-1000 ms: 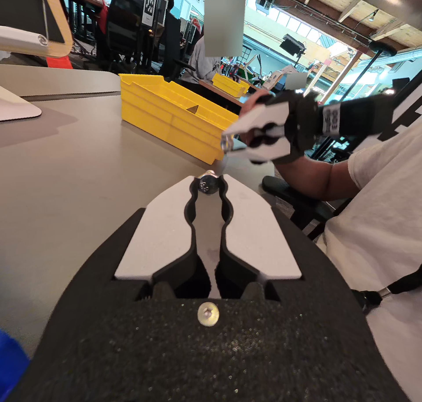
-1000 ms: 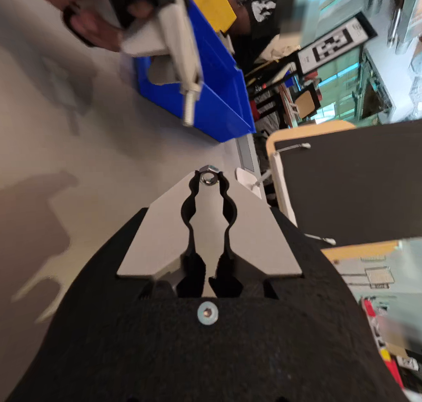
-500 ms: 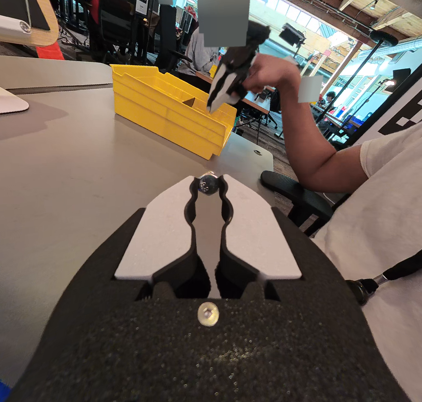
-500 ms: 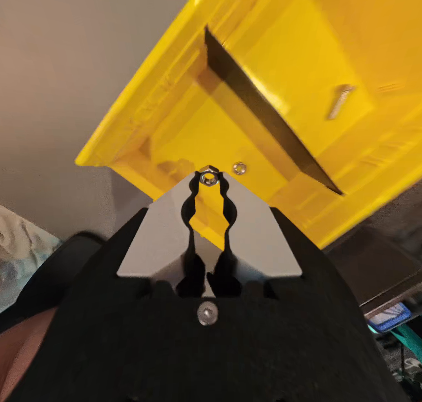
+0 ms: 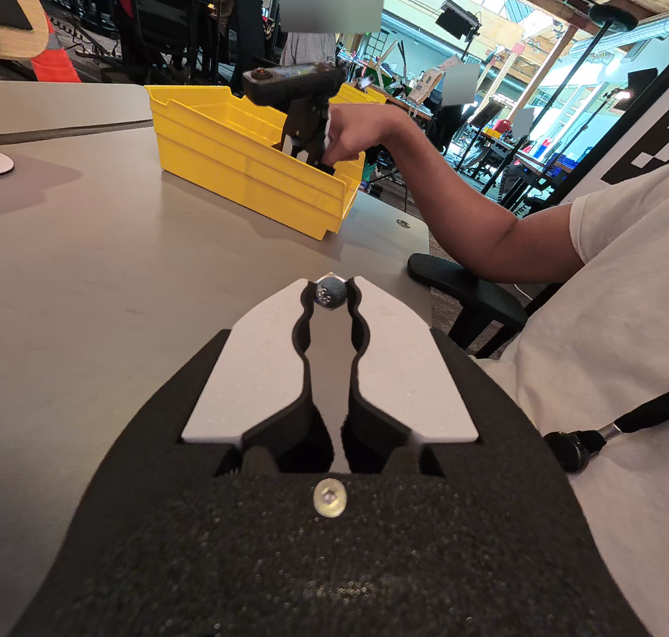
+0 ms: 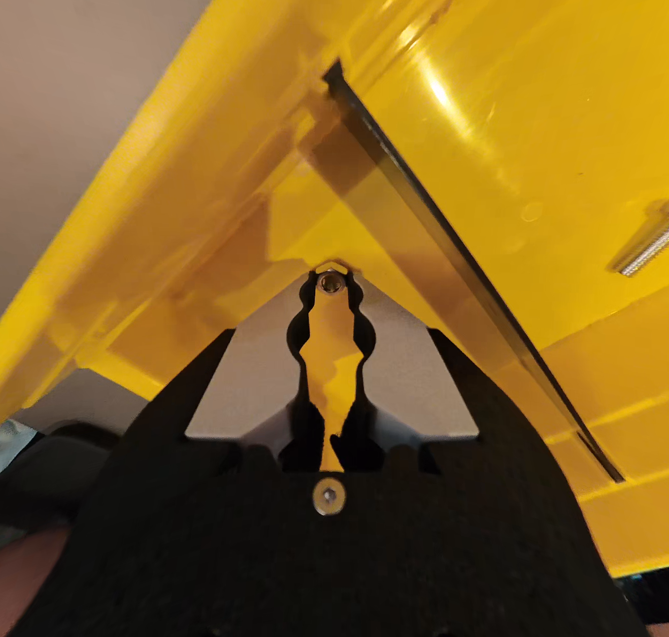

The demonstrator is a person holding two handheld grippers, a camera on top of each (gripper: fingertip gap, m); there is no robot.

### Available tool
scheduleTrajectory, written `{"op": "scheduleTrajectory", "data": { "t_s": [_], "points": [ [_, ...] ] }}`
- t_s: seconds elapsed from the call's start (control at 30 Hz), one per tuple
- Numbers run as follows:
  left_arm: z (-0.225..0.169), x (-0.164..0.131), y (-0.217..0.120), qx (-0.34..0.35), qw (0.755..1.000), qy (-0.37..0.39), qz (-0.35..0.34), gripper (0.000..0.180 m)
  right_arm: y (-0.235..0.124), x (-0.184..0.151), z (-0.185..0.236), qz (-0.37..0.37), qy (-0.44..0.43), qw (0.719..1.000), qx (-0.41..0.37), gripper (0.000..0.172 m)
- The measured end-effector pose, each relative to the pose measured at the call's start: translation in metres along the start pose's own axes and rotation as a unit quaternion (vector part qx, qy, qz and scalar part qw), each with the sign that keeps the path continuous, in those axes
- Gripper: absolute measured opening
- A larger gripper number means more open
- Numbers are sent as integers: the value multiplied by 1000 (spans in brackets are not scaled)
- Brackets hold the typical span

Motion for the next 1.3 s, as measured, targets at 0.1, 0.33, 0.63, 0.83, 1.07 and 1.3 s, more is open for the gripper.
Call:
{"op": "scheduleTrajectory", "data": {
  "t_s": [0.1,0.33,0.63,0.83,1.07,1.3],
  "points": [
    [0,0,0,-2,1000,-1,1,17,0,4,1,-14,8,1000,8,17],
    [0,-1,1,3,1000,6,8,17,-62,17,15,-133,5,991,34,29],
    [8,-9,3,30,999,12,28,17,-153,60,215,-441,-263,849,129,25],
    [7,-14,4,37,997,34,51,17,-112,80,297,-420,-376,822,84,22],
    [-3,-14,8,14,997,51,52,17,-83,85,311,-399,-389,826,81,21],
    [-8,-21,16,17,992,108,65,26,-81,83,308,-402,-409,817,52,9]
  ]
}}
Point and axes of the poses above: each gripper's, where its closed fingertips meet, y out along the fingers, x out of its top, z = x × y across the jaws, the point moved 4 cm from there along -y, back along the fingers, and after that the axes turned 11 degrees about y, right-handed, at the moved point
